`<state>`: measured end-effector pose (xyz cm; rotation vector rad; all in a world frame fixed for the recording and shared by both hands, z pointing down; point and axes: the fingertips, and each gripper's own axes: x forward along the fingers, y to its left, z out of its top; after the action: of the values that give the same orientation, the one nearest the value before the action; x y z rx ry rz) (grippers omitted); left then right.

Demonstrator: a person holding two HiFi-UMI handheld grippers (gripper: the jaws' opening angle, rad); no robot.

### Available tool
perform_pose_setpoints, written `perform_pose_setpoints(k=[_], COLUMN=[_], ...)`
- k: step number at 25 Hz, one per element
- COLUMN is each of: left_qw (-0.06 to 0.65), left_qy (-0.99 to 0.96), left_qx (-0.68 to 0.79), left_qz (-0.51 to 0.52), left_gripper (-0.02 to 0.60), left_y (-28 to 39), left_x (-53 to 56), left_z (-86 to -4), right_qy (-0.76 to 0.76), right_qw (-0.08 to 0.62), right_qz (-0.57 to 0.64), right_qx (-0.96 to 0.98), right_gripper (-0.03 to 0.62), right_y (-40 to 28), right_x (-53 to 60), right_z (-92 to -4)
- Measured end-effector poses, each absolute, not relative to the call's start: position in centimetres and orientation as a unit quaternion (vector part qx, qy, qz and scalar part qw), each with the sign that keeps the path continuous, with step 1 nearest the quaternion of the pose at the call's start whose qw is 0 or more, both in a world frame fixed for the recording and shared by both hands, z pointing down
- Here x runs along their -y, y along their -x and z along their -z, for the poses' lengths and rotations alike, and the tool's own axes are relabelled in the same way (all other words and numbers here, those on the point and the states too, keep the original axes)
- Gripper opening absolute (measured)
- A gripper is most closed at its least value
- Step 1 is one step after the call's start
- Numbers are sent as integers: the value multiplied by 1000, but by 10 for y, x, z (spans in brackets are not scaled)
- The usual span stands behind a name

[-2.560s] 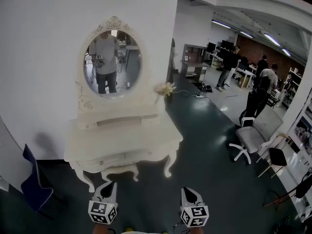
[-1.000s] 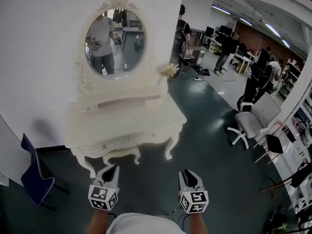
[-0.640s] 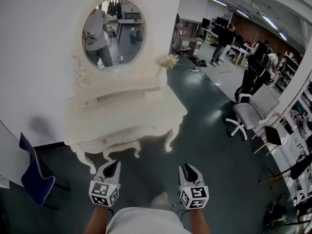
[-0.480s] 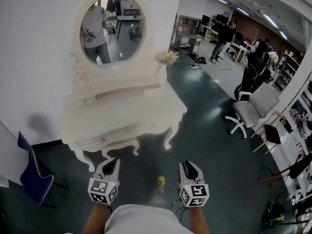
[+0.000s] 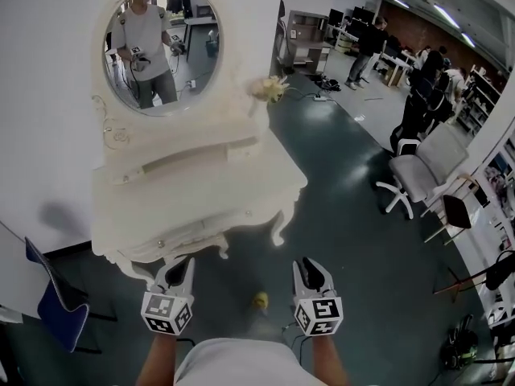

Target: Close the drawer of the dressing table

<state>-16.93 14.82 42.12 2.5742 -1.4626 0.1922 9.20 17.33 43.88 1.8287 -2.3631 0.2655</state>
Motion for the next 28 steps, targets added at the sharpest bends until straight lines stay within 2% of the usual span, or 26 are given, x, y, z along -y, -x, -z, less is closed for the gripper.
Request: perform_pose_setpoints(k=[18,28], left_qw=[95,107], left_qy=[-838,-815], left_qx=[526,554], left_qz=[-110,-134], left_gripper=[-2,-2], left_y=[82,92], left_x=[66,104], left_z=[-441,-449], right_qy=[-556,-519], right_qw=[87,91], right_qz=[-119,-140], right_qx=[818,838], right_gripper=[71,71], right_y=[-165,-150], right_x=[69,137], right_z=[-469,-484])
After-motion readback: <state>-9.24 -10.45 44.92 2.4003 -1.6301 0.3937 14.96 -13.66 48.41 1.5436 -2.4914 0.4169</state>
